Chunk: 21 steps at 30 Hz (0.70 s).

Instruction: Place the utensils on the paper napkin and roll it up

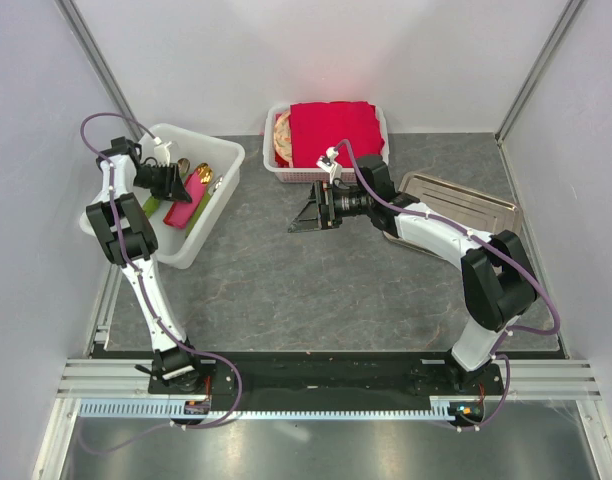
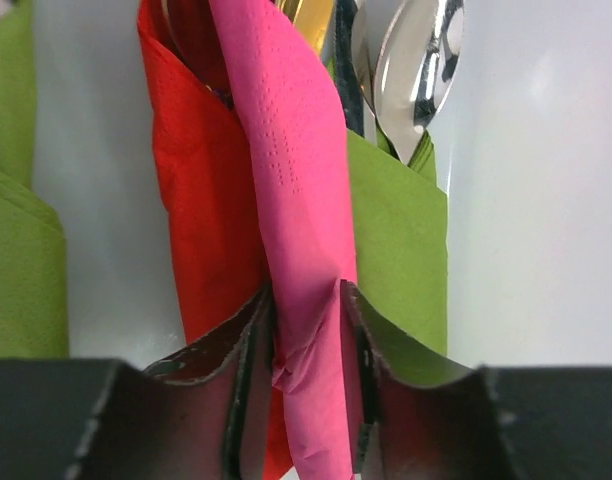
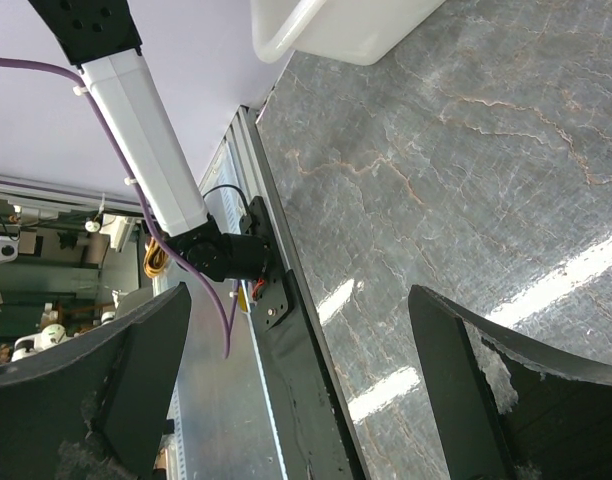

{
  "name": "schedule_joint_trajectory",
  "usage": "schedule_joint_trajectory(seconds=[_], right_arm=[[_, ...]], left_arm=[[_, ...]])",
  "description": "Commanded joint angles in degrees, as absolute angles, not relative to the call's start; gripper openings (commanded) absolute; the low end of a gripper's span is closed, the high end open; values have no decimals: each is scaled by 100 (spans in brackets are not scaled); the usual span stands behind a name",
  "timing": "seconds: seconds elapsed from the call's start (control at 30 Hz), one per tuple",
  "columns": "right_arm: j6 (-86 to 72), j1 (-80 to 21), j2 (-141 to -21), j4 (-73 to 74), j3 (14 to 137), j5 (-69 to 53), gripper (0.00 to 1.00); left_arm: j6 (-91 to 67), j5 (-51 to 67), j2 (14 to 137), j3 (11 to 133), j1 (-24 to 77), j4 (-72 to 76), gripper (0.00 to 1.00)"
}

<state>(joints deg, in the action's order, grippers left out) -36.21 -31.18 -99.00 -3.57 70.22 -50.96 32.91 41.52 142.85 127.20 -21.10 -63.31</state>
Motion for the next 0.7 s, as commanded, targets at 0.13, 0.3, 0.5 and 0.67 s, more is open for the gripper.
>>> schedule_joint_trajectory(seconds=[0.13,0.3,0.5,0.67], right_arm=[[-3586,-3120,-9896,-387,7277,-5194,98],[-3586,-3129,-9861,-378,7304,-5212,98],[-3507,-3129,-9826,-316,7435,-5221,98],[-3314,-3041,-9765,-115,7585,-5212,98]], left_arm=[[3155,3806,13711,12612,-2101,-5827,51],[3120,3630,13562,12604,-2101,-5792,54],[3111,3498,13237,12569,-2118,-5713,64],[2945,3226,12692,12384,-2144,-5494,76]])
